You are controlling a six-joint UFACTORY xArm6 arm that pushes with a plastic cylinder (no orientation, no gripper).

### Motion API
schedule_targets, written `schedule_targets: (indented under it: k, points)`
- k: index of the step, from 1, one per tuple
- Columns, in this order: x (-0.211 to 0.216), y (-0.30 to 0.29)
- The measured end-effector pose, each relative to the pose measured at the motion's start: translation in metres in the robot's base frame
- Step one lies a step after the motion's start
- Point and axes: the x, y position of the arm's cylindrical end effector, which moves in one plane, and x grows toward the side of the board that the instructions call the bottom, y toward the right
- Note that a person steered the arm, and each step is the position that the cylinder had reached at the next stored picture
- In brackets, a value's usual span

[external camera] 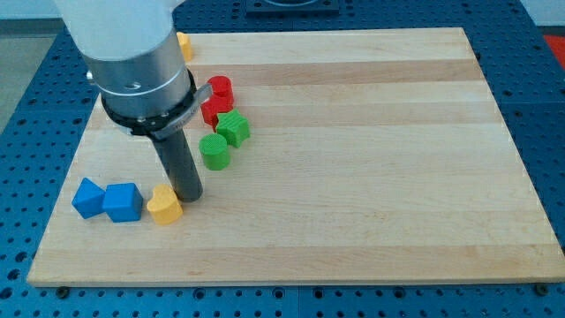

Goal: Move your arm to the top center

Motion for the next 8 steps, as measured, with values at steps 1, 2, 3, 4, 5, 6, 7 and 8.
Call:
schedule_targets:
  k: [1, 2, 3, 4, 5, 6, 7, 8]
  points:
    - [-0.006, -0.004]
    - [-0.007, -0.004]
    - [-0.007, 0.008]
    - [-0.007, 0.065]
    - [-0.029, 0.16]
    - [-0.106, 0.218]
    - [-0.195, 0.243]
    - [-0.274, 0.243]
